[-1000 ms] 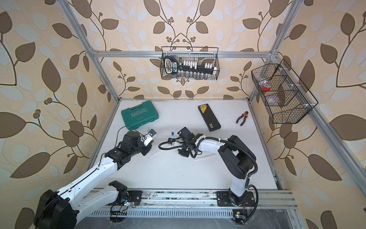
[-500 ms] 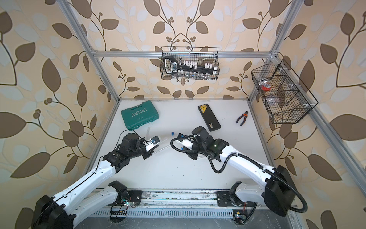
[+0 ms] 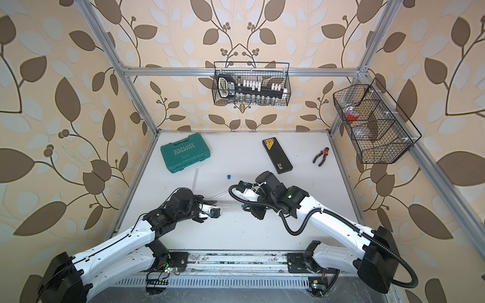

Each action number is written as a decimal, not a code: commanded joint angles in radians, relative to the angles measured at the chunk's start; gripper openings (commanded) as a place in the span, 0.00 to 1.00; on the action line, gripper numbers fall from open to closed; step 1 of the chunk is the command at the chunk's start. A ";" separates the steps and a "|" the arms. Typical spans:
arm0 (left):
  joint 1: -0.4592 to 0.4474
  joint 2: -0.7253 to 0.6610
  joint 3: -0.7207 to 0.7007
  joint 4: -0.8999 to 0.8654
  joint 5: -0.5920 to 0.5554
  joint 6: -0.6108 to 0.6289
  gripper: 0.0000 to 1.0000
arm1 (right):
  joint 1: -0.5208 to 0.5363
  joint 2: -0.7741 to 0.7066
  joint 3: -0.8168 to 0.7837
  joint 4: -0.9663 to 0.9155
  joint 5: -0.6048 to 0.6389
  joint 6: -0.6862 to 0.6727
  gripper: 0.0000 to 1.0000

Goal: Insert stoppers into test tubes
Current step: Pick up the stopper from the center of the board.

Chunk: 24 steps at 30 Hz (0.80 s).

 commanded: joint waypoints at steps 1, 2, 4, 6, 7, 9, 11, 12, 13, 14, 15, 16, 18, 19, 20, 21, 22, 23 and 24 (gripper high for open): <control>-0.014 -0.031 -0.015 0.068 -0.031 0.066 0.00 | 0.021 0.031 0.052 -0.026 -0.039 0.020 0.14; -0.014 -0.033 -0.017 0.072 -0.037 0.069 0.00 | 0.027 0.042 0.059 -0.025 -0.045 0.019 0.14; -0.017 -0.034 -0.020 0.078 -0.040 0.072 0.00 | 0.038 0.061 0.070 -0.020 -0.047 0.020 0.14; -0.019 -0.033 -0.022 0.085 -0.041 0.071 0.00 | 0.043 0.076 0.078 -0.015 -0.051 0.022 0.14; -0.018 -0.031 -0.021 0.086 -0.038 0.071 0.00 | 0.047 0.083 0.082 -0.009 -0.051 0.023 0.14; -0.018 -0.033 -0.020 0.083 -0.038 0.073 0.00 | 0.049 0.096 0.091 -0.003 -0.053 0.027 0.14; -0.019 -0.037 -0.022 0.081 -0.035 0.078 0.00 | 0.052 0.113 0.103 -0.003 -0.057 0.034 0.14; -0.018 -0.037 -0.021 0.079 -0.036 0.080 0.00 | 0.052 0.119 0.108 -0.004 -0.060 0.036 0.14; -0.019 -0.039 -0.022 0.079 -0.037 0.082 0.00 | 0.053 0.127 0.113 -0.004 -0.062 0.035 0.14; -0.019 -0.041 -0.022 0.079 -0.037 0.085 0.00 | 0.056 0.134 0.116 -0.004 -0.061 0.038 0.14; -0.019 -0.043 -0.022 0.079 -0.039 0.086 0.00 | 0.057 0.138 0.119 -0.003 -0.060 0.037 0.14; -0.019 -0.045 -0.022 0.077 -0.038 0.088 0.00 | 0.059 0.144 0.122 -0.003 -0.062 0.038 0.14; -0.019 -0.049 -0.022 0.075 -0.038 0.087 0.00 | 0.060 0.151 0.126 -0.001 -0.062 0.038 0.14; -0.020 -0.052 -0.023 0.073 -0.035 0.089 0.00 | 0.061 0.155 0.130 -0.002 -0.062 0.037 0.14; -0.019 -0.053 -0.023 0.071 -0.034 0.091 0.00 | 0.062 0.157 0.133 0.000 -0.062 0.037 0.14; -0.018 -0.054 -0.023 0.069 -0.033 0.091 0.00 | 0.062 0.160 0.135 0.001 -0.062 0.038 0.14; -0.019 -0.056 -0.023 0.067 -0.031 0.094 0.00 | 0.062 0.162 0.135 0.002 -0.062 0.035 0.14; -0.019 -0.057 -0.023 0.067 -0.031 0.094 0.00 | 0.062 0.166 0.138 0.002 -0.061 0.036 0.14; -0.019 -0.059 -0.025 0.067 -0.030 0.094 0.00 | 0.063 0.169 0.139 0.001 -0.060 0.036 0.14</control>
